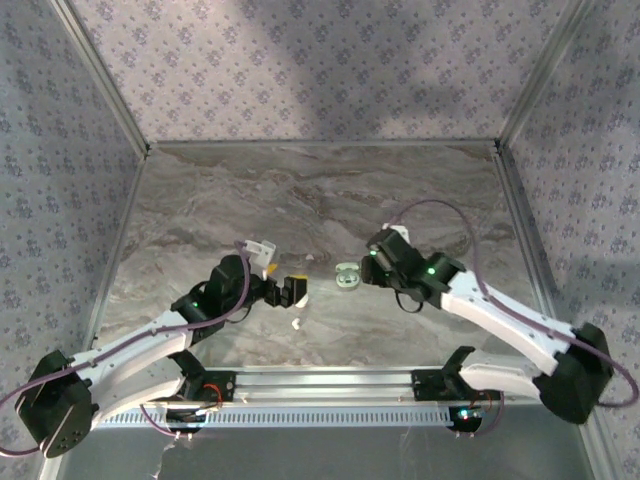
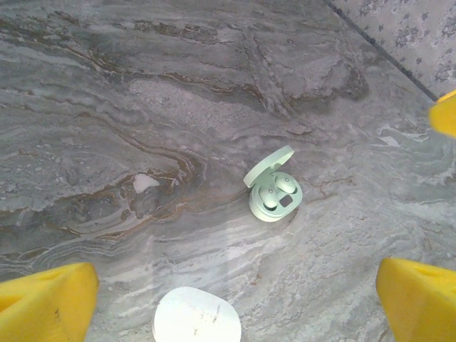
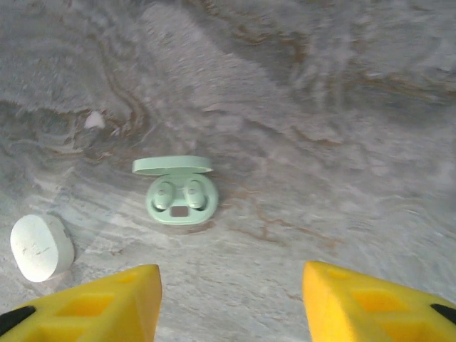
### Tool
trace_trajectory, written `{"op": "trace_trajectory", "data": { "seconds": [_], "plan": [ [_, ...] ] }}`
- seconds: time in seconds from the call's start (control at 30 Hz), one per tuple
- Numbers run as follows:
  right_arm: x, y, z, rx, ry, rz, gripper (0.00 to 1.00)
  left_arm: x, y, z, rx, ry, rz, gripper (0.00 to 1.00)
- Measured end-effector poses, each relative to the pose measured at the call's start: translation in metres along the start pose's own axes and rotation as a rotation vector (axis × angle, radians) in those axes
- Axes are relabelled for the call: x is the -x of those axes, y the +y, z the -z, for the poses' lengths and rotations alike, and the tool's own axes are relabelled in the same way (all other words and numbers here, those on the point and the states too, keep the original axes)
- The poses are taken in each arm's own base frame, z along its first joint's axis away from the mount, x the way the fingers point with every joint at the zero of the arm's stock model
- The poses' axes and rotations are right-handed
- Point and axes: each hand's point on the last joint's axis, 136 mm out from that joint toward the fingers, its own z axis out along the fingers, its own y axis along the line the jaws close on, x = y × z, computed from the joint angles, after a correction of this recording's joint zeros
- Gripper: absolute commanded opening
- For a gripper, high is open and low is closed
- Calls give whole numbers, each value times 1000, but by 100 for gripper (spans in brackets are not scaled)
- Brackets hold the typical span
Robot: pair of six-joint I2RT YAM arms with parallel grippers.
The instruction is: Insert the wireless bluetooth earbuds into the charging case
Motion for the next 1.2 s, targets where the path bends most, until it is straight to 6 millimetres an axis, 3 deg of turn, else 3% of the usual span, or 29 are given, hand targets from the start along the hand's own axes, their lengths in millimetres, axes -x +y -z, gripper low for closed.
{"op": "trace_trajectory", "data": {
  "seconds": [0.17, 0.33, 0.57, 0.8, 0.87, 1.2],
  "plan": [
    [-9, -39, 11, 23, -39, -96, 78, 3, 6, 0, 33, -23, -17, 100],
    [-21, -58, 13, 59, -38, -153, 99, 4, 13, -4, 73, -31, -19, 100],
    [-30, -69, 11, 98, -19, -189, 100, -5, 14, -24, 81, 40, 21, 100],
    [-20, -75, 11, 122, -38, -204, 100, 48, -19, -52, -15, 8, 37, 100],
    [-20, -78, 10, 119, -41, -212, 100, 54, -23, -58, -33, -5, 34, 100],
    [-22, -88, 5, 93, -40, -236, 100, 7, -4, -73, -2, 78, 12, 100]
  ]
}}
